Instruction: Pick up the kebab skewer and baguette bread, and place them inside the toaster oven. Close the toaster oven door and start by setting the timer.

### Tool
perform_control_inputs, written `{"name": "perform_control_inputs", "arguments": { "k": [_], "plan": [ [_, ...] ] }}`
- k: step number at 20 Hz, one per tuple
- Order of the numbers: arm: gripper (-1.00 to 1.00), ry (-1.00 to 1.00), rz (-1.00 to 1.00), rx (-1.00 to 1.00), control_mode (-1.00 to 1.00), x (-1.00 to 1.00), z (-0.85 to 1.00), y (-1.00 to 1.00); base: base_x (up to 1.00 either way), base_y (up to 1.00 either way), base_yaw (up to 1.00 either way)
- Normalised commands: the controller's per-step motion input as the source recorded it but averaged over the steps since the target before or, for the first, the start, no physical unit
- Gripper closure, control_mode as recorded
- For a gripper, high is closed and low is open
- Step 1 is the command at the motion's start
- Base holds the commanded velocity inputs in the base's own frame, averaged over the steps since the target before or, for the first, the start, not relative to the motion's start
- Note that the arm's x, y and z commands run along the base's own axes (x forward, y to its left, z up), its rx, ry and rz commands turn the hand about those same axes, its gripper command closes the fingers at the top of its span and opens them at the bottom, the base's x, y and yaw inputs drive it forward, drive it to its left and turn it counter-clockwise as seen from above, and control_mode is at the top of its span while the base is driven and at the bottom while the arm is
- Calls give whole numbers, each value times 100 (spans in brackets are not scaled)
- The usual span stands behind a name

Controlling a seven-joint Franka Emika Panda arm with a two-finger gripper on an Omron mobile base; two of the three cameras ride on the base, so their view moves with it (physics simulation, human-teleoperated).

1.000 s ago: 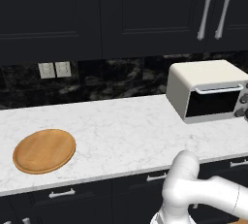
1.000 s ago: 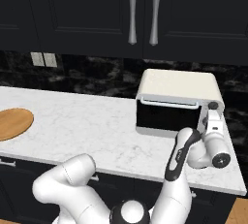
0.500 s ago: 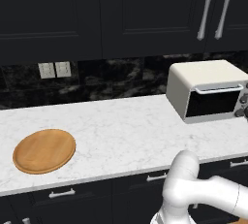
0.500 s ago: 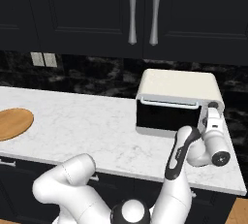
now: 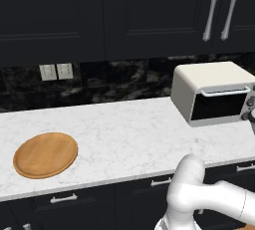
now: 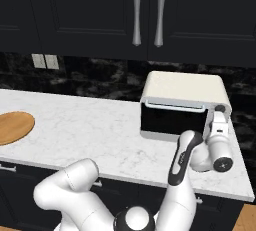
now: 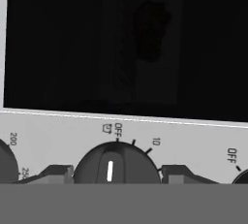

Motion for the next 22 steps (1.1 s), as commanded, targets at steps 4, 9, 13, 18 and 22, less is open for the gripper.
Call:
{"name": "perform_control_inputs", "arguments": {
  "k": [4, 9, 13, 18, 22],
  "plan": [
    [100, -3, -12, 0, -100, 0, 2, 11, 0, 0, 0],
    [100, 0, -12, 0, -100, -15, 9, 2, 0, 0, 0],
    [100, 0, -9, 0, -100, -29, 2, 0, 0, 0, 0],
    [100, 0, -8, 0, -100, -28, 0, 1, 0, 0, 0],
    [100, 0, -7, 2, -100, -30, 0, 3, 0, 0, 0]
  ]
}}
